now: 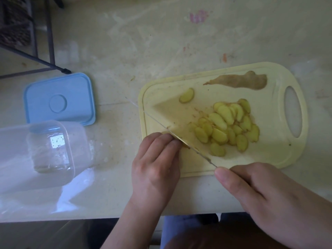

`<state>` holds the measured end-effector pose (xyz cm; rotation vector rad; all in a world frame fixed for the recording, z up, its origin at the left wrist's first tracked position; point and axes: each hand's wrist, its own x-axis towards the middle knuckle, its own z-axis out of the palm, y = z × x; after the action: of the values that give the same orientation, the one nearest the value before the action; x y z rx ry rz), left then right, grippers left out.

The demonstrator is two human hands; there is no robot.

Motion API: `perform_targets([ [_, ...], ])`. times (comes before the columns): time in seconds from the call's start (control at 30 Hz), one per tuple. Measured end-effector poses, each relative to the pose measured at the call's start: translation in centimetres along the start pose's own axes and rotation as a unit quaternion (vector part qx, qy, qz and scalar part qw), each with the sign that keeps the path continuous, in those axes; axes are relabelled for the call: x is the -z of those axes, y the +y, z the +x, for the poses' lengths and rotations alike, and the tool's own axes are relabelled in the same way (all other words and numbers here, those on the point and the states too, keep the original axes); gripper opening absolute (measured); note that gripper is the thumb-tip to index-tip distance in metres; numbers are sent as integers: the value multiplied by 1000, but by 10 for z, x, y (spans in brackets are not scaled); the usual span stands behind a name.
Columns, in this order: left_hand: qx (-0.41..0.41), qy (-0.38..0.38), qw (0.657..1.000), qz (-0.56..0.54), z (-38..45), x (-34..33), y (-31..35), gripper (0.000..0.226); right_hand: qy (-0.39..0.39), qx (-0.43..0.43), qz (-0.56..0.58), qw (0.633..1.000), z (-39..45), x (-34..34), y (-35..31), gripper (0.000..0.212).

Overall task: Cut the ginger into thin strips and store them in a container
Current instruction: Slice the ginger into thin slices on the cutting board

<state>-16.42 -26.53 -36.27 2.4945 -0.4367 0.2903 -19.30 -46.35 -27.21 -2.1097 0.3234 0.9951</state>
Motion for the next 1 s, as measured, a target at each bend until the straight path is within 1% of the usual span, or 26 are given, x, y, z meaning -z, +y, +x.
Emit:
perform_targets([
  [0.1, 0, -7, 1000, 6, 0, 0, 1, 18, -7, -8, -6, 1000, -1, 1, -2, 85],
  [0.27, -2, -3, 1000, 9, 0, -1, 0, 18, 16, -23, -21, 999, -8, 0, -3, 87],
  [0.4, -8, 3, 1000, 3, -1, -2, -2, 19, 9, -28, -20, 999, -8, -2, -6, 86],
  [0.5, -7, 9, 1000, 3, -2, -4, -3, 21, 10, -47, -17, 999, -8, -1, -9, 102],
  [0.53, -6, 12, 1000, 2, -2, -4, -3, 22, 4, -56, -14, 998, -8, 0, -10, 103],
  [0.63, -1, 20, 1000, -2, -3, -5, -2, 22, -20, -56, 9, 998, 2, -3, -10, 84],
  [0.73, 1, 24, 1000, -8, -3, -5, -1, 24, -7, -19, 13, 1000, 17, -12, -7, 71],
  [0.8, -2, 20, 1000, -14, -2, -5, -1, 28, -2, 3, 12, 1000, 24, -16, -1, 73],
  [0.9, -5, 11, 1000, -4, -4, -5, -3, 19, -3, 21, 41, 999, 30, -11, 6, 83],
  [1.0, -4, -1, 1000, 0, -5, -5, -4, 15, 1, 5, 83, 997, 35, 5, 4, 79],
])
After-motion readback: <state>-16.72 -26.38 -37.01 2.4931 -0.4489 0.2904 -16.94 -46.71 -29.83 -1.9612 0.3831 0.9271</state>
